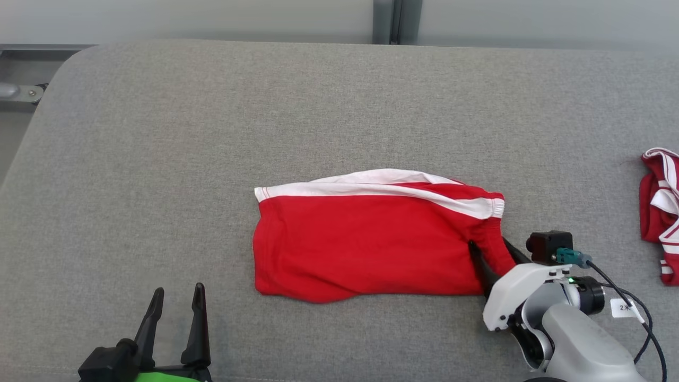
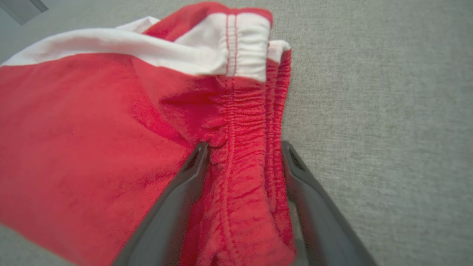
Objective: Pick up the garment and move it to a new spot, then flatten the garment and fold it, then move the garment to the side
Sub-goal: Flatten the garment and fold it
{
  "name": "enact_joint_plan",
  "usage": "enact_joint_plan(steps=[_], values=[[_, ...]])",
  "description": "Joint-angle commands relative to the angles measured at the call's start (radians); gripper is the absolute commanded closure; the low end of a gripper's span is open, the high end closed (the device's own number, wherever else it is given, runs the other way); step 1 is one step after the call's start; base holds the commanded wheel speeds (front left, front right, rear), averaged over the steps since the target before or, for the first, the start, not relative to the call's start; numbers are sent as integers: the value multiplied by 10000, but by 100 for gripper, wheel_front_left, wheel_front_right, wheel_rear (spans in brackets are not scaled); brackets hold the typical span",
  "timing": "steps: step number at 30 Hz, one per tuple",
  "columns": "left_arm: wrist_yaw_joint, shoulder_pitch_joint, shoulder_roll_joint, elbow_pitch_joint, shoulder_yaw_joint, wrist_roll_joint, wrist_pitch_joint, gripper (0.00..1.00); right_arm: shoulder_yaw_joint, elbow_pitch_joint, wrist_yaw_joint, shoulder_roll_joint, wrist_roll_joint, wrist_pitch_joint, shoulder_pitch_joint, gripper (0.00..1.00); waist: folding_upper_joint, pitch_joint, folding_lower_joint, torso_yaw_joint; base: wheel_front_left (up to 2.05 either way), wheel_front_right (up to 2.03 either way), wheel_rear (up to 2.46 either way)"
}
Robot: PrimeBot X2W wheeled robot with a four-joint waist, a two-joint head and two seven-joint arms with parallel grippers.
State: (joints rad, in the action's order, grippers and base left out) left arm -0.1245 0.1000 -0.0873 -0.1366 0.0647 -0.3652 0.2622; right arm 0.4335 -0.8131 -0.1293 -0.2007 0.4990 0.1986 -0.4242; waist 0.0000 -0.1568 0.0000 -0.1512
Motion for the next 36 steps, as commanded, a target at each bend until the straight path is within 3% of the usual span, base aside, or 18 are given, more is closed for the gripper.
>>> enact_joint_plan(steps=[1,2,5,6,12,16,21,24,27,34,36], values=[[-58,-158,21,-37,-37,100,26,0,256,-17,-29,201,452,-274,123,92,0,-29,0,81,0,0,0],[-66,-183,30,-73,-43,94,28,0,414,132,-30,153,1033,-473,91,100,0,-31,0,134,0,0,0],[-66,-195,60,-153,-57,109,26,0,646,681,-7,-370,2567,-649,-17,100,0,11,0,323,0,0,0],[-72,-159,73,-201,-56,152,26,0,692,984,-1,-883,3428,-725,-2,100,0,76,0,452,0,0,0],[-79,82,61,-362,7,193,28,0,405,1295,-4,-2565,5218,-1089,226,100,0,310,0,741,0,0,0],[-79,162,114,-453,124,140,28,0,557,1638,-12,-3713,5156,-996,224,100,0,405,0,814,0,0,0],[-80,384,203,-563,215,5,26,0,1485,3347,-12,-4544,4271,-1083,-32,100,0,542,0,904,0,0,0],[-73,451,220,-660,270,-19,28,0,2223,4581,-12,-4389,3830,-1801,-240,100,0,564,0,1037,0,0,0],[-72,393,229,-753,364,-20,27,0,2876,5212,-12,-3754,3353,-2555,-578,100,0,493,0,1179,0,0,0],[-72,-13,57,-994,738,27,27,0,3870,4249,-12,-1481,2455,-3195,-1310,100,0,450,0,1146,0,0,0],[-72,-67,29,-1034,784,10,27,0,3952,4036,-12,-1221,2410,-3215,-1400,100,0,444,0,1119,0,0,0]])
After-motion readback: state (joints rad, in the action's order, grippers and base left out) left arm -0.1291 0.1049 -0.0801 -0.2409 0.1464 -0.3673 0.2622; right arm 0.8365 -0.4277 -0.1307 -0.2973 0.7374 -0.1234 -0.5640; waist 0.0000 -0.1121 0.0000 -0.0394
